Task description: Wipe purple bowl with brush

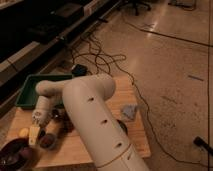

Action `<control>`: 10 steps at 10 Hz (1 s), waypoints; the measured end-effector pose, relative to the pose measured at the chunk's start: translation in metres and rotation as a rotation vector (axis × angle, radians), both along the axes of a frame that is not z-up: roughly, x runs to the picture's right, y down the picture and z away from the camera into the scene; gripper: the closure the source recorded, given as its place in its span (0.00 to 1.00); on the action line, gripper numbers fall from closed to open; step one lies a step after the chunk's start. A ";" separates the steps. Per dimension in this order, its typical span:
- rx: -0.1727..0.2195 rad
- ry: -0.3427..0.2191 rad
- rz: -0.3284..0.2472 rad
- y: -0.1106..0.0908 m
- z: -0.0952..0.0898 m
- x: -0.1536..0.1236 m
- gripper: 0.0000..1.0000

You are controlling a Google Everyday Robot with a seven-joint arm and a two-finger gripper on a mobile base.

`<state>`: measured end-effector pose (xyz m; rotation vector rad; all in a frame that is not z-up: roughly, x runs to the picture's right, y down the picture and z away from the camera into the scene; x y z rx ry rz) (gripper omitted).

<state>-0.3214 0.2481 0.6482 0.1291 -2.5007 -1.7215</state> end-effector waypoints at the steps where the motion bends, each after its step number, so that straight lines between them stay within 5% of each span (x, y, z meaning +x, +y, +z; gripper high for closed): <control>1: -0.001 0.002 0.000 0.001 -0.005 0.007 1.00; 7: 0.048 0.045 0.042 -0.027 -0.021 0.050 1.00; 10: 0.079 0.045 0.040 -0.042 -0.014 0.035 1.00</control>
